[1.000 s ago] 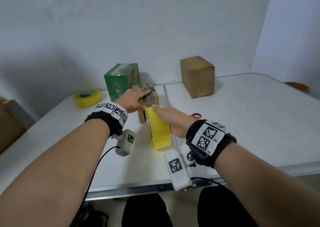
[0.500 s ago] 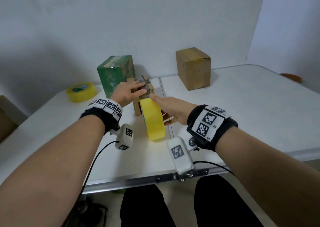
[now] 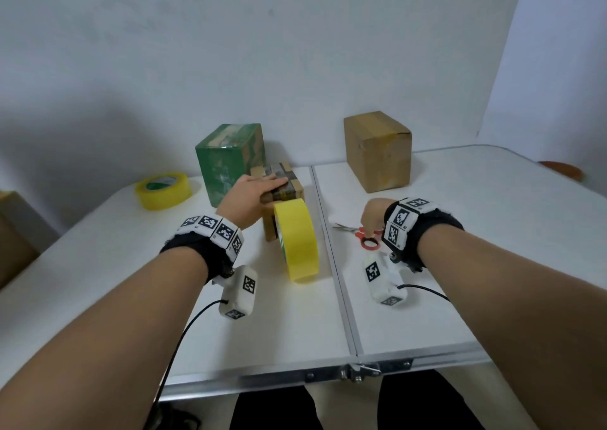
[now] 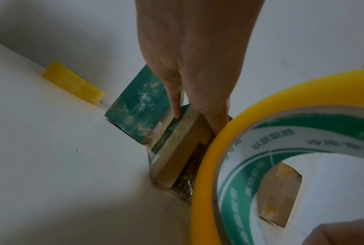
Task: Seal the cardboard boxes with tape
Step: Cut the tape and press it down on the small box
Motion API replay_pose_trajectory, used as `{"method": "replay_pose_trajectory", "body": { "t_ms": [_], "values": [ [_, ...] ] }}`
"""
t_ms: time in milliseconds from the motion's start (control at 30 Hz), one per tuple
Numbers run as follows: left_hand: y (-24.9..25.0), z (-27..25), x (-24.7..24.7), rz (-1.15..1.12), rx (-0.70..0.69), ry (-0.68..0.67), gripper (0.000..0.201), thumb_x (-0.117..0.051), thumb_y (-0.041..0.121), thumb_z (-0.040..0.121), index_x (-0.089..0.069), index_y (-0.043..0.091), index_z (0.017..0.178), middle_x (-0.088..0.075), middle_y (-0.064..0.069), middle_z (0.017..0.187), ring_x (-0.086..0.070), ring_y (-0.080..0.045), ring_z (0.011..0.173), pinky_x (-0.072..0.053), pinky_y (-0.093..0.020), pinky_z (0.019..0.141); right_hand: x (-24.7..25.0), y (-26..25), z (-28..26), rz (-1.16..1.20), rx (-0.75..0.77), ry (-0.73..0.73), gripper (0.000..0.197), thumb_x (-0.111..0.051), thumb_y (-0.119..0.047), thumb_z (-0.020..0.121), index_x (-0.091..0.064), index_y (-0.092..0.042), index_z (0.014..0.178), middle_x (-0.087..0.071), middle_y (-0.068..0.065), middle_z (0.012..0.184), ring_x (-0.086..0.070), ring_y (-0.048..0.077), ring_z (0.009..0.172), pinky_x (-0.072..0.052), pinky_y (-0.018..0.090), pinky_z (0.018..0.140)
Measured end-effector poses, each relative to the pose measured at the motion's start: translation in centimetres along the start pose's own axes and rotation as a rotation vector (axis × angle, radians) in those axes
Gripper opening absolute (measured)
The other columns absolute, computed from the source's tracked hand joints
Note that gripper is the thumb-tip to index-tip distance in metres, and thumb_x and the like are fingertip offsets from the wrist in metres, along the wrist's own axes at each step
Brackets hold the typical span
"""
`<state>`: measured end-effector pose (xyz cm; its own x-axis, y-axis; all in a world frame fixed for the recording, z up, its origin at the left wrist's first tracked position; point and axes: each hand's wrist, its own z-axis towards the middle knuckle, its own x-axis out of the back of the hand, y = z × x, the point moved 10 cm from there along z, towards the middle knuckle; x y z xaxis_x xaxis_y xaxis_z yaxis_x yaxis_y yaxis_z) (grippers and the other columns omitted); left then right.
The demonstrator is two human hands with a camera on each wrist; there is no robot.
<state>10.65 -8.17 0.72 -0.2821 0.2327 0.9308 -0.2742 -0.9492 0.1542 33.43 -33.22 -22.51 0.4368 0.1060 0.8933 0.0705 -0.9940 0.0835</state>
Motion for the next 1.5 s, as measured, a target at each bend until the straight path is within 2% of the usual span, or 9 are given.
{"method": "replay_pose_trajectory", "body": {
  "t_ms": [100, 233, 400, 633, 800, 967, 1067, 1267, 1500],
  "values": [
    [0.0, 0.1, 0.0, 0.002, 0.0, 0.003, 0.051, -0.057, 0.026, 0.096, -0.043, 0.034, 0.144, -0.04, 0.005, 0.152, -0.04, -0.024, 0.123, -0.032, -0.027, 0.103, 1.1, -0.9, -11.3, -0.077, -0.036, -0.046, 0.049, -0.075, -0.046, 0.038, -0.051, -0.011, 0.063, -0.063, 0.009, 0.085, -0.067, 0.031, 0.087, -0.055, 0.05, 0.084],
    [-0.3, -0.1, 0.0, -0.046, 0.027, 0.002, 0.051, -0.059, 0.029, 0.095, -0.044, 0.035, 0.144, -0.041, 0.007, 0.151, -0.039, -0.023, 0.123, -0.031, -0.028, 0.104, 2.6, -0.6, -13.7, 0.006, -0.014, 0.053, 0.045, -0.069, -0.05, 0.039, -0.054, -0.017, 0.065, -0.063, 0.004, 0.078, -0.064, 0.025, 0.073, -0.057, 0.044, 0.081],
    [-0.2, -0.3, 0.2, -0.098, 0.042, -0.003, 0.051, -0.061, 0.026, 0.093, -0.047, 0.033, 0.142, -0.043, 0.006, 0.15, -0.039, -0.024, 0.124, -0.031, -0.029, 0.106, 6.7, -2.3, -24.6, 0.544, 0.156, 0.16, 0.011, -0.062, -0.018, 0.093, -0.057, -0.013, 0.084, -0.054, 0.0, 0.072, -0.057, 0.007, 0.045, -0.045, 0.014, 0.045],
    [-0.1, 0.3, 0.2, -0.208, 0.041, -0.051, 0.063, -0.066, 0.028, 0.089, -0.04, 0.034, 0.146, -0.05, -0.006, 0.138, -0.042, -0.022, 0.122, -0.034, -0.027, 0.101, 14.5, -5.8, -28.5, 0.904, 0.521, 0.554, 0.029, -0.07, -0.017, 0.085, -0.063, -0.019, 0.114, -0.064, -0.006, 0.089, -0.063, 0.017, 0.089, -0.056, 0.034, 0.082],
    [-0.7, 1.0, -0.4, -0.219, 0.025, -0.142, 0.063, -0.068, 0.039, 0.087, -0.041, 0.034, 0.144, -0.056, -0.001, 0.123, -0.054, -0.017, 0.109, -0.042, -0.024, 0.088, 14.7, -10.2, -29.4, 0.858, 0.729, 0.46, 0.033, -0.069, -0.01, 0.085, -0.066, -0.018, 0.117, -0.07, 0.001, 0.112, -0.063, 0.012, 0.109, -0.049, 0.027, 0.095],
    [-1.6, -0.5, 1.2, -0.444, 0.153, -0.096, 0.047, -0.063, 0.032, 0.093, -0.049, 0.032, 0.137, -0.052, 0.013, 0.135, -0.052, -0.006, 0.115, -0.045, -0.023, 0.092, 14.1, -11.1, -28.9, 0.723, 0.707, 0.582, 0.021, -0.069, -0.016, 0.08, -0.071, -0.023, 0.1, -0.073, -0.001, 0.097, -0.067, 0.018, 0.098, -0.055, 0.039, 0.089],
    [-3.5, -2.9, 3.9, -0.684, 0.446, 0.11, 0.023, -0.055, 0.032, 0.097, -0.061, 0.017, 0.114, -0.064, -0.002, 0.11, -0.065, -0.014, 0.09, -0.058, -0.034, 0.08, 14.1, -11.0, -28.9, 0.695, 0.71, 0.605, 0.02, -0.069, -0.018, 0.081, -0.071, -0.023, 0.1, -0.073, 0.001, 0.099, -0.067, 0.019, 0.1, -0.055, 0.039, 0.088],
    [2.9, -6.9, -0.4, -1.128, 0.622, -0.365, 0.053, -0.057, 0.052, 0.092, -0.06, 0.007, 0.121, -0.071, -0.022, 0.106, -0.071, -0.032, 0.094, -0.06, -0.034, 0.077, 14.5, -11.6, -29.6, 0.594, 0.709, 0.652, 0.023, -0.069, -0.016, 0.082, -0.07, -0.019, 0.105, -0.073, 0.006, 0.099, -0.066, 0.021, 0.097, -0.053, 0.035, 0.085],
    [4.3, -6.8, -1.8, -1.227, 0.683, -0.339, 0.042, -0.065, 0.035, 0.092, -0.062, 0.007, 0.124, -0.067, -0.015, 0.121, -0.065, -0.027, 0.112, -0.05, -0.042, 0.1, 15.9, -12.5, -30.1, 0.386, 0.654, 0.71, 0.022, -0.067, -0.026, 0.084, -0.067, -0.012, 0.101, -0.069, 0.01, 0.092, -0.063, 0.028, 0.088, -0.053, 0.037, 0.076]
  ]
}}
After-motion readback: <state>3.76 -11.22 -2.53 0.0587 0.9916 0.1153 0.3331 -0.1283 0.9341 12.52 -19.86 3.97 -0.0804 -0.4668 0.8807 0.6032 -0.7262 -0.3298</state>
